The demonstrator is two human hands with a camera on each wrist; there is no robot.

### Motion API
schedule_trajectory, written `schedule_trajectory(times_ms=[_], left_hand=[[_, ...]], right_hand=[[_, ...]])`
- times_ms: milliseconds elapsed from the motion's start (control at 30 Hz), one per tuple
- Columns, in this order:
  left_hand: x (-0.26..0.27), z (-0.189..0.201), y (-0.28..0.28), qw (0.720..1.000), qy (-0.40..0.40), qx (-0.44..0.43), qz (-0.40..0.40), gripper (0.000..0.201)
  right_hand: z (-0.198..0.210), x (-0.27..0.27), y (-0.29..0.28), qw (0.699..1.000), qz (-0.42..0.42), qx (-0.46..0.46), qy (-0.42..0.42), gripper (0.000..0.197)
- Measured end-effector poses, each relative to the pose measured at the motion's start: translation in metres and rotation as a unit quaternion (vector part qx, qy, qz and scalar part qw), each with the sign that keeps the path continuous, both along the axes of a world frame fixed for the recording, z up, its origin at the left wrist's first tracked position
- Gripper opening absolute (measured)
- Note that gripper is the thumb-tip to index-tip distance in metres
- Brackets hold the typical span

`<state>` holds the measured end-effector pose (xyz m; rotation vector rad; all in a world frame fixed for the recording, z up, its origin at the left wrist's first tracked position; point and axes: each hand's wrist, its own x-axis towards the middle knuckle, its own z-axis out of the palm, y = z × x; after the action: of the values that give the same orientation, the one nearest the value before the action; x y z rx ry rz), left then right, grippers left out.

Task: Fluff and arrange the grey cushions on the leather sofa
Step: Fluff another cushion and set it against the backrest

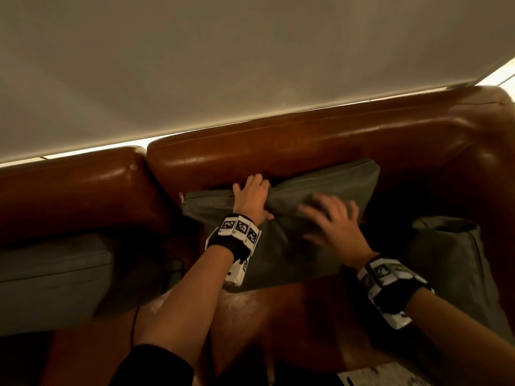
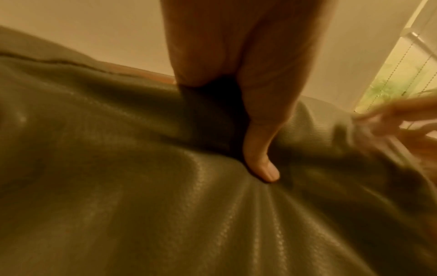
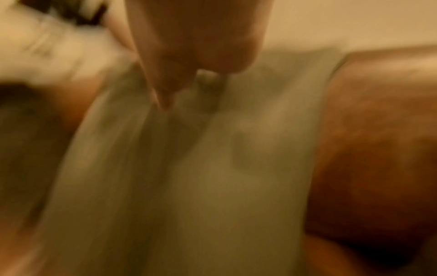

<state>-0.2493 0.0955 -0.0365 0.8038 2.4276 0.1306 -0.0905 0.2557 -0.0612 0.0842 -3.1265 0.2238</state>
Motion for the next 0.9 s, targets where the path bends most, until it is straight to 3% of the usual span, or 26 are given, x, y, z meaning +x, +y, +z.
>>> schedule_trajectory(times_ms=[67,133,200,233,333,433,533,600,700,800,900], left_hand=[[0.015,0.001,-0.002,1.0,0.008,0.001,-0.004,0.068],[0.033,0.0,-0.01,1.0,0.022,0.004,-0.021,0.065],[0.05,0.001,-0.019,0.998,0.039,0.013,-0.036,0.063],[0.058,0.001,-0.024,0.998,0.048,0.015,-0.044,0.063],[0.067,0.003,-0.043,0.997,0.028,0.039,-0.058,0.073],[0.062,0.006,-0.065,0.996,-0.023,0.087,-0.024,0.075],[0.061,0.008,-0.077,0.99,-0.007,0.139,0.036,0.041],[0.062,0.01,-0.078,0.987,0.037,0.149,0.053,0.025],[0.062,0.016,-0.082,0.974,0.09,0.188,0.089,0.021],[0.058,0.024,-0.087,0.97,0.122,0.208,0.039,0.044],[0.047,0.016,-0.105,0.997,0.032,0.07,-0.012,0.065]], right_hand=[[0.025,-0.027,0.025,0.992,-0.095,-0.04,-0.078,0.095],[0.038,-0.052,0.042,0.969,-0.076,-0.083,-0.22,0.112],[0.044,-0.07,0.04,0.944,-0.001,-0.093,-0.318,0.109],[0.046,-0.073,0.034,0.933,0.022,-0.101,-0.345,0.099],[0.046,-0.069,0.013,0.936,0.001,-0.104,-0.337,0.056],[0.045,-0.054,-0.004,0.946,-0.013,-0.078,-0.315,0.037],[0.048,-0.052,-0.016,0.946,0.014,-0.075,-0.316,0.027],[0.052,-0.056,-0.019,0.946,0.052,-0.067,-0.314,0.031],[0.058,-0.058,-0.015,0.952,0.102,-0.06,-0.282,0.043],[0.057,-0.06,-0.011,0.947,0.128,-0.039,-0.293,0.047],[0.046,-0.057,-0.012,0.928,0.11,-0.023,-0.355,0.051]])
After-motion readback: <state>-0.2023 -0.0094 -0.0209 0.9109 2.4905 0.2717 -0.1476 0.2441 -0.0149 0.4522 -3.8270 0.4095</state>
